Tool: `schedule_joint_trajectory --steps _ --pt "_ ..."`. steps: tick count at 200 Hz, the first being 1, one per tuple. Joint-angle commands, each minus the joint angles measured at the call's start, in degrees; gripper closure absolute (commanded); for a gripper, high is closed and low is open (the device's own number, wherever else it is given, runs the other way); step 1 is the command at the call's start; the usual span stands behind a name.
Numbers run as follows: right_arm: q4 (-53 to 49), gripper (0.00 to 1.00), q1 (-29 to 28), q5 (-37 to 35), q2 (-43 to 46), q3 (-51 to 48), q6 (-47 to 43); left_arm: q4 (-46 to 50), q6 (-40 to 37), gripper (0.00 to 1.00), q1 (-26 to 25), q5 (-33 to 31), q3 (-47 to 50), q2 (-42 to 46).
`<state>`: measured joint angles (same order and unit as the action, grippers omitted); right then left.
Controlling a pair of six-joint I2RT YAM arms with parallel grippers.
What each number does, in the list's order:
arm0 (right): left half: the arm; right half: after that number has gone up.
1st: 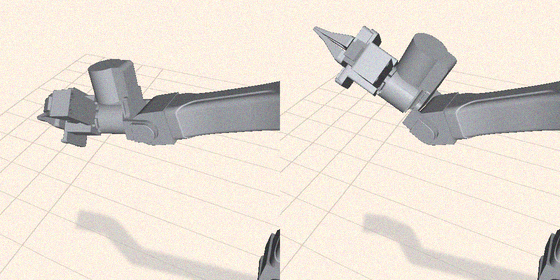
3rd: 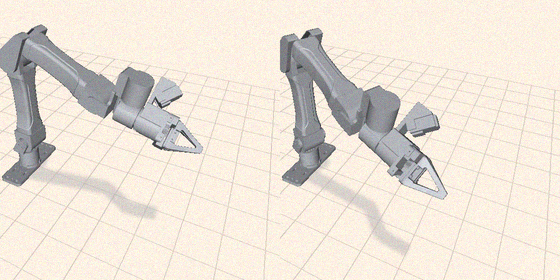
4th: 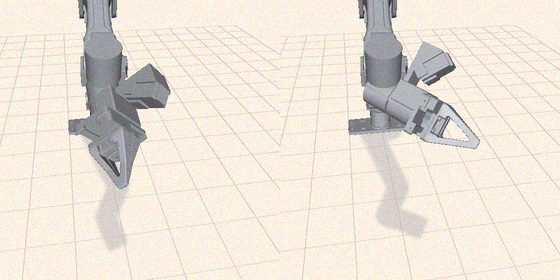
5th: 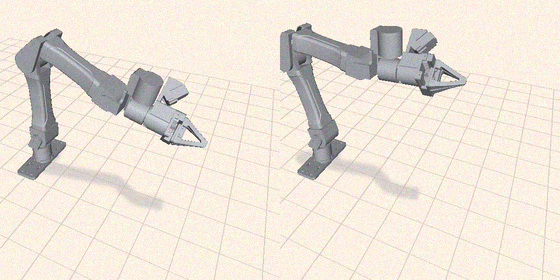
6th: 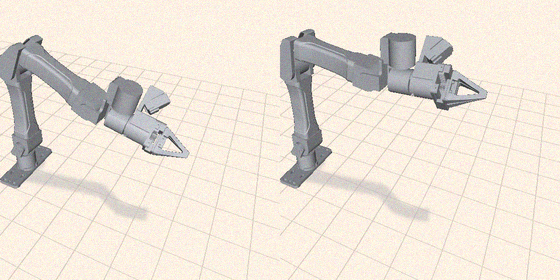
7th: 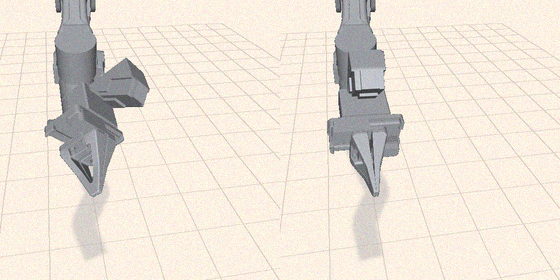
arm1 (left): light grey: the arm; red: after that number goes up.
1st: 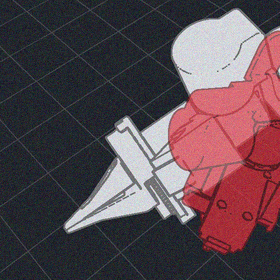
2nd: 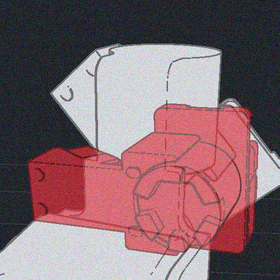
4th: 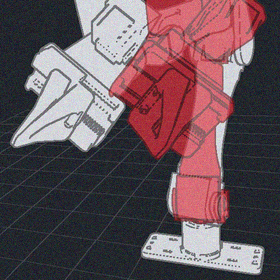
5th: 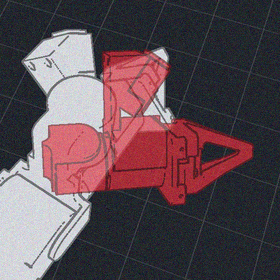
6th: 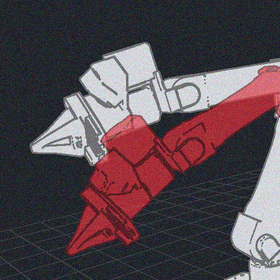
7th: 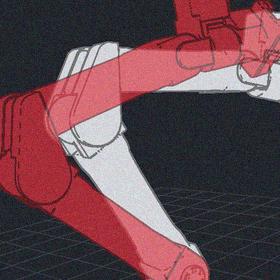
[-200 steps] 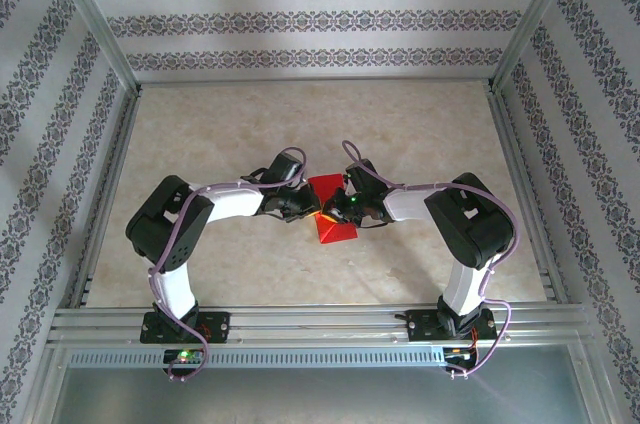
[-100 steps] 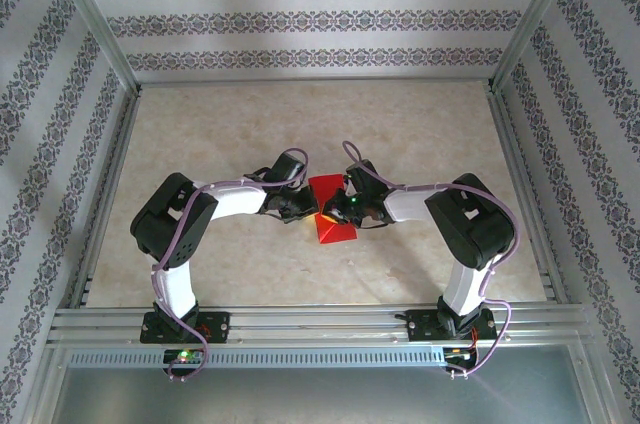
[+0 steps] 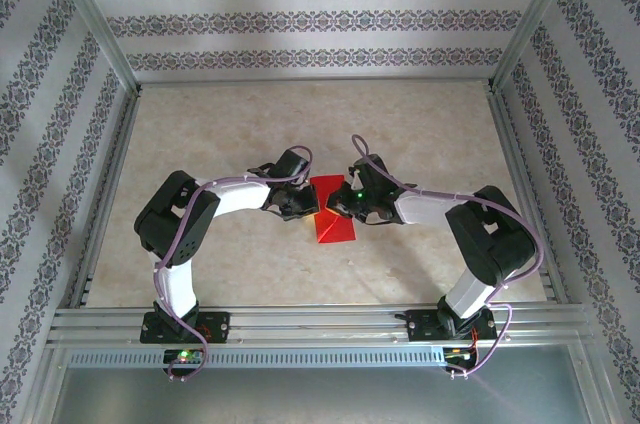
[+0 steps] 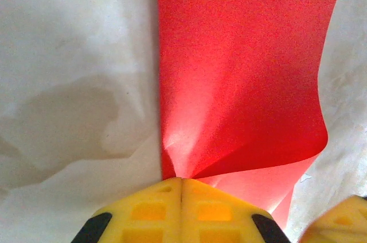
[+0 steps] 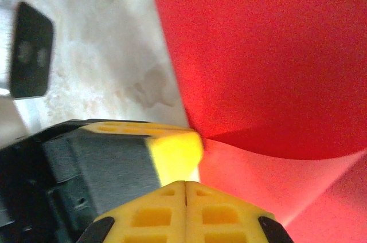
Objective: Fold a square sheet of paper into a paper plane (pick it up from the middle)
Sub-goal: Fold the triangle a second time at the center of the table.
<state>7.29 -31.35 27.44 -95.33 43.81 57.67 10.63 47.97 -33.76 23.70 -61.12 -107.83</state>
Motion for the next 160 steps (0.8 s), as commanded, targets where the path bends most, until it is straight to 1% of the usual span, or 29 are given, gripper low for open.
schedule_joint_trajectory --steps 1,36,101,160 --pt "-2.47 0.99 0.50 -2.40 -1.33 -1.14 -2.18 5.57 -1.90 1.00 -0.48 -2.87 -0.30 -2.47" --pt "-4.56 0.98 1.01 -4.96 -1.90 -1.77 -2.84 7.03 -2.09 1.00 -0.50 -4.02 -0.64 -2.64" --pt "-4.66 0.99 1.84 -6.32 -2.75 -4.21 -2.02 6.86 -2.41 1.00 -0.44 -3.93 -1.17 -2.96" --pt "-3.71 0.99 1.78 -7.65 -3.54 -5.41 -0.53 6.20 -4.21 0.99 -0.46 -1.63 -4.40 -0.67"
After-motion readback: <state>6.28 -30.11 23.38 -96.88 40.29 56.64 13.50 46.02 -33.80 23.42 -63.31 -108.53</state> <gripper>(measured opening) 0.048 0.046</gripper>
